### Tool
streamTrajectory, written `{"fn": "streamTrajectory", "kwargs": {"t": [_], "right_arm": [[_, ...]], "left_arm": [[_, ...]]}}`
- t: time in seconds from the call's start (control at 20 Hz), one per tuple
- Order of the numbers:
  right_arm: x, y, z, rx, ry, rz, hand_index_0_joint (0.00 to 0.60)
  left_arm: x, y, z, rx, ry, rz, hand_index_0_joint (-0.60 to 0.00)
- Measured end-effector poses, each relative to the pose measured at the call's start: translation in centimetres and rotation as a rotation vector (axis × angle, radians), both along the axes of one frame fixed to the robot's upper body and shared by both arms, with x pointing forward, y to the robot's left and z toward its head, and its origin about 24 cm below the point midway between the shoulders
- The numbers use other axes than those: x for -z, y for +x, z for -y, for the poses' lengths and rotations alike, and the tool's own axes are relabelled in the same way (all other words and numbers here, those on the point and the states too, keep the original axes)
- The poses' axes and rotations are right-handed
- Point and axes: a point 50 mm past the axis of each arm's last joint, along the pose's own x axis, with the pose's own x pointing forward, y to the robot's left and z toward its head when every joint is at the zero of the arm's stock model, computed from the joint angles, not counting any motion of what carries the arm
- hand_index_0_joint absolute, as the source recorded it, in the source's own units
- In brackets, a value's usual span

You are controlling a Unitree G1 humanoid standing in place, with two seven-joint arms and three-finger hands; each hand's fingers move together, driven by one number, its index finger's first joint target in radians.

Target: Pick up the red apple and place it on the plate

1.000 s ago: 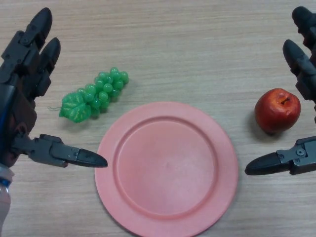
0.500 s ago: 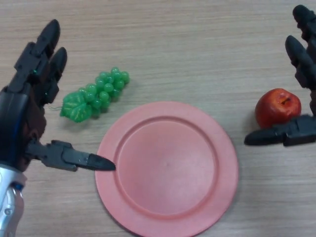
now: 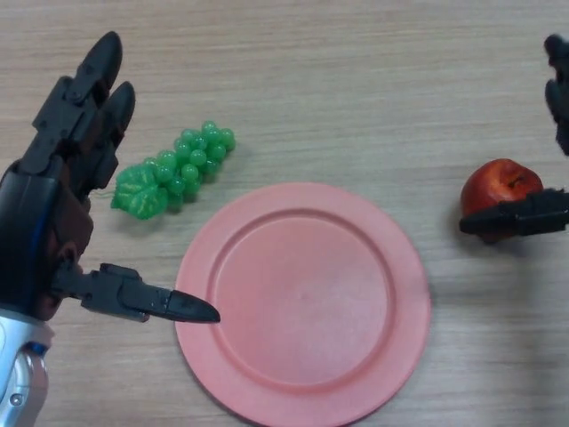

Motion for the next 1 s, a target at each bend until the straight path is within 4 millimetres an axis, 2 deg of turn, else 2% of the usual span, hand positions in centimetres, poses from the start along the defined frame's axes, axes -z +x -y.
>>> {"fn": "streamTrajectory", "kwargs": {"t": [0.25,0.35,0.4,0.45,0.5,0.65,0.8,0.85,0.95,1.0], "right_arm": [[2.4,1.2,0.7,0.066,-0.048,-0.055,0.000],[3.0,1.5,0.7,0.072,-0.091,-0.079,0.201],[3.0,1.6,0.5,0.067,-0.094,-0.082,0.350],[3.2,1.7,0.5,0.064,-0.114,-0.084,0.451],[3.7,1.8,0.5,0.067,-0.211,-0.102,0.600],[4.1,1.7,0.7,0.073,-0.262,-0.120,0.600],[2.5,1.6,0.0,0.056,-0.250,-0.040,0.600],[2.0,1.5,-0.3,0.048,-0.226,-0.029,0.600],[0.6,1.0,-1.9,-0.001,-0.071,-0.024,0.600],[-0.2,0.6,-3.1,-0.035,-0.020,-0.020,0.600]], "left_arm": [[0.1,-0.1,-0.4,-0.017,0.000,-0.005,0.000],[0.0,-0.2,-1.1,-0.050,0.001,0.002,0.000],[-0.1,-0.2,-1.4,-0.063,0.001,0.004,0.000],[-0.1,-0.2,-1.5,-0.068,0.001,0.005,0.000],[-0.1,-0.3,-1.7,-0.075,0.002,0.002,0.000],[0.7,-0.2,-2.1,-0.092,-0.002,-0.032,0.000],[0.9,-0.3,-2.1,-0.094,-0.004,-0.034,0.000],[0.9,-0.3,-2.1,-0.095,-0.004,-0.034,0.000],[0.9,-0.3,-2.2,-0.096,-0.004,-0.025,0.000],[0.9,-0.3,-2.3,-0.101,-0.005,-0.027,0.000]]}}
